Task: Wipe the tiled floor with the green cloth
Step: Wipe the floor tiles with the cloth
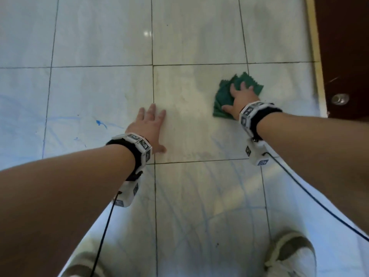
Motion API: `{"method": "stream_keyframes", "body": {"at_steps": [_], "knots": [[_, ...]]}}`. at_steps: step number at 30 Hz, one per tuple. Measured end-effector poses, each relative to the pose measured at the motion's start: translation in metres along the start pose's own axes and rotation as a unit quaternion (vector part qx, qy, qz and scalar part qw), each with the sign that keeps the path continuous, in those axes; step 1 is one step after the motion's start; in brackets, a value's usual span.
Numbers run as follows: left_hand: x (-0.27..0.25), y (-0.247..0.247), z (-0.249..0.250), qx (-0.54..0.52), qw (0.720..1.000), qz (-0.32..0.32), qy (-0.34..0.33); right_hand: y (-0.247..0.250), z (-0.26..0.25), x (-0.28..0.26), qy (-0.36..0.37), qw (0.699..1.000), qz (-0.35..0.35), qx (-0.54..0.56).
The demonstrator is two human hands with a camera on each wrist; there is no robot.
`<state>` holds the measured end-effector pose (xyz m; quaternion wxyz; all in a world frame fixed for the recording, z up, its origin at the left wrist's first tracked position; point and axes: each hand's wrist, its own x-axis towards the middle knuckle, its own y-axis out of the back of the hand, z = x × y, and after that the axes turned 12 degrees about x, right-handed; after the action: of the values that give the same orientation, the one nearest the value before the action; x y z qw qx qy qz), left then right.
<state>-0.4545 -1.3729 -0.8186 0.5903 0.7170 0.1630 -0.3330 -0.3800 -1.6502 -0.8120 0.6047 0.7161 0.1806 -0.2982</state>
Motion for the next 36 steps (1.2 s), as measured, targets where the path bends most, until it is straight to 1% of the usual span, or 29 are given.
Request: {"method": "stream_keyframes", "body": {"at_steps": [1, 2, 4, 5, 6, 7, 9, 10, 11, 13, 14, 16, 18, 19, 21, 22, 24, 26, 27, 29, 30, 31, 32, 34, 36], "knots": [[0.003, 0.003, 0.007, -0.003, 1.000, -0.001, -0.004, -0.008, -0.011, -0.012, 0.038, 0.999, -0.004, -0.025], [0.007, 0.007, 0.014, -0.004, 1.000, -0.003, -0.005, -0.020, -0.024, -0.029, 0.093, 0.994, -0.015, -0.051], [0.012, 0.009, 0.024, -0.015, 1.000, -0.011, -0.002, -0.061, -0.049, -0.076, 0.213, 0.970, -0.073, -0.093], [0.015, 0.009, 0.025, -0.021, 1.000, -0.013, 0.002, -0.083, -0.058, -0.100, 0.254, 0.955, -0.106, -0.109], [0.015, 0.007, 0.024, -0.022, 1.000, -0.015, 0.006, -0.101, -0.063, -0.118, 0.273, 0.945, -0.137, -0.117], [0.015, 0.005, 0.023, -0.022, 1.000, -0.014, 0.008, -0.111, -0.062, -0.125, 0.275, 0.942, -0.156, -0.115], [0.014, 0.001, 0.022, -0.026, 1.000, -0.012, 0.006, -0.106, -0.052, -0.117, 0.270, 0.943, -0.164, -0.105], [0.014, 0.001, 0.022, -0.029, 0.999, -0.012, 0.005, -0.094, -0.045, -0.104, 0.261, 0.949, -0.145, -0.102], [0.014, 0.001, 0.022, -0.033, 0.999, -0.013, 0.003, -0.078, -0.035, -0.087, 0.233, 0.962, -0.118, -0.085], [0.015, 0.001, 0.020, -0.042, 0.999, -0.017, 0.006, -0.037, -0.008, -0.049, 0.140, 0.988, -0.053, -0.025], [0.015, 0.001, 0.019, -0.044, 0.999, -0.019, 0.007, -0.017, 0.011, -0.030, 0.088, 0.996, -0.021, -0.001], [0.016, 0.002, 0.019, -0.047, 0.999, -0.020, 0.007, 0.017, 0.049, -0.002, -0.003, 0.999, 0.024, 0.022], [0.015, 0.003, 0.020, -0.051, 0.998, -0.023, 0.010, 0.028, 0.075, 0.011, -0.062, 0.997, 0.030, 0.030], [0.015, 0.003, 0.020, -0.052, 0.998, -0.023, 0.011, 0.024, 0.079, 0.010, -0.071, 0.996, 0.029, 0.038], [0.015, 0.003, 0.023, -0.054, 0.998, -0.025, 0.012, 0.001, 0.069, -0.010, -0.044, 0.997, 0.022, 0.053], [0.015, 0.004, 0.023, -0.056, 0.998, -0.023, 0.014, -0.014, 0.057, -0.025, -0.009, 0.999, 0.010, 0.049], [0.017, 0.005, 0.023, -0.054, 0.998, -0.019, 0.016, -0.052, 0.020, -0.066, 0.097, 0.994, -0.038, 0.012], [0.018, 0.005, 0.024, -0.047, 0.999, -0.018, 0.015, -0.095, -0.023, -0.110, 0.210, 0.971, -0.104, -0.033], [0.018, 0.003, 0.024, -0.042, 0.999, -0.018, 0.015, -0.113, -0.038, -0.126, 0.246, 0.959, -0.130, -0.058], [0.018, 0.001, 0.024, -0.033, 0.999, -0.017, 0.015, -0.129, -0.049, -0.133, 0.270, 0.947, -0.154, -0.082], [0.018, 0.000, 0.024, -0.032, 0.999, -0.018, 0.012, -0.125, -0.046, -0.128, 0.272, 0.947, -0.154, -0.077], [0.018, 0.000, 0.023, -0.035, 0.999, -0.017, 0.010, -0.114, -0.039, -0.116, 0.263, 0.952, -0.137, -0.069], [0.018, 0.001, 0.023, -0.038, 0.999, -0.015, 0.009, -0.098, -0.029, -0.099, 0.235, 0.965, -0.109, -0.047], [0.018, 0.002, 0.021, -0.040, 0.999, -0.013, 0.012, -0.056, 0.000, -0.058, 0.130, 0.990, -0.037, 0.029], [0.018, 0.003, 0.021, -0.039, 0.999, -0.016, 0.015, -0.019, 0.038, -0.025, 0.015, 0.996, 0.026, 0.079]]}}
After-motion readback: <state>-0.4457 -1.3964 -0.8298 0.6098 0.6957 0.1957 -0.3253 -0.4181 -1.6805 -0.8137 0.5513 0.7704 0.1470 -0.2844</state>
